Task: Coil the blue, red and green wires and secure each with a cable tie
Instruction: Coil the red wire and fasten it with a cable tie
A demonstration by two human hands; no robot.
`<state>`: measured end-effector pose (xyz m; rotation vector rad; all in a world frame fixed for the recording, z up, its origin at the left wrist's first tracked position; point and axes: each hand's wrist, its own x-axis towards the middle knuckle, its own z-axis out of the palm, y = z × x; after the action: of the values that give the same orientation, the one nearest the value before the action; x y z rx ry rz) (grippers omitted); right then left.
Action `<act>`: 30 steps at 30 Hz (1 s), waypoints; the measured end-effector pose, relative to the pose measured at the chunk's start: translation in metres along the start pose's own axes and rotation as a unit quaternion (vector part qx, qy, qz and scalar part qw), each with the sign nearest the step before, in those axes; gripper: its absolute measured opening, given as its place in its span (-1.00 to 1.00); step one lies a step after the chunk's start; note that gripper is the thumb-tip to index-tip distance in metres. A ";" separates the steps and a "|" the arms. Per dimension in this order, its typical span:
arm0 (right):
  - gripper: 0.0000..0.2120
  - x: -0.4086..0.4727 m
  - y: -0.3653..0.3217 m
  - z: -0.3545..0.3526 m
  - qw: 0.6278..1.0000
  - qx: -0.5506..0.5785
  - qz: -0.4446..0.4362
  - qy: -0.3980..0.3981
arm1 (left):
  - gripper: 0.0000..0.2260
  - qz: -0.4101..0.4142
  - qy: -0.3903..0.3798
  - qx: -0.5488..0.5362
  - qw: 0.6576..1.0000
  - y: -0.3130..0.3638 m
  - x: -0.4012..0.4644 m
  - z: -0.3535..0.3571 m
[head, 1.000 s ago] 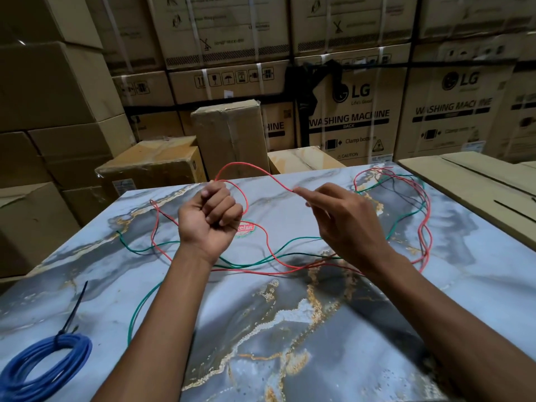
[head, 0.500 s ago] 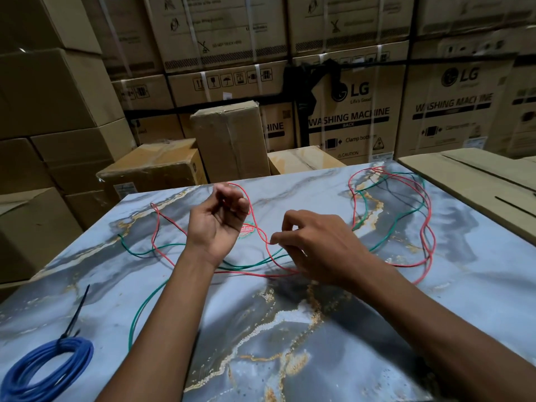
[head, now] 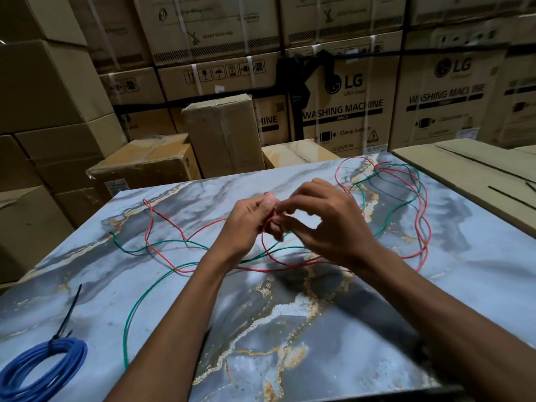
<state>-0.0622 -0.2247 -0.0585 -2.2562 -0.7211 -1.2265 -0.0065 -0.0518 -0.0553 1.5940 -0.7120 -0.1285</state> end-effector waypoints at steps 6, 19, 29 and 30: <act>-0.84 0.006 0.013 -0.009 0.979 0.126 0.151 0.050 | -0.65 -0.075 -0.092 -0.207 0.971 0.005 -0.002 -0.001; -0.76 0.005 0.010 -0.004 0.932 0.265 0.213 -0.126 | -0.66 -0.119 -0.077 -0.421 0.896 0.010 -0.005 -0.001; -0.85 0.009 0.023 -0.008 0.871 0.381 0.305 -0.062 | -0.65 -0.096 -0.096 -0.429 0.893 0.011 0.002 0.016; -0.85 0.009 0.023 -0.009 0.864 0.389 0.313 -0.069 | -0.64 -0.099 -0.100 -0.437 0.888 0.009 0.001 0.016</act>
<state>-0.0492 -0.2458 -0.0497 -1.6663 -0.3638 -0.3485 -0.0167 -0.0654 -0.0489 0.7742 -0.5242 -0.6761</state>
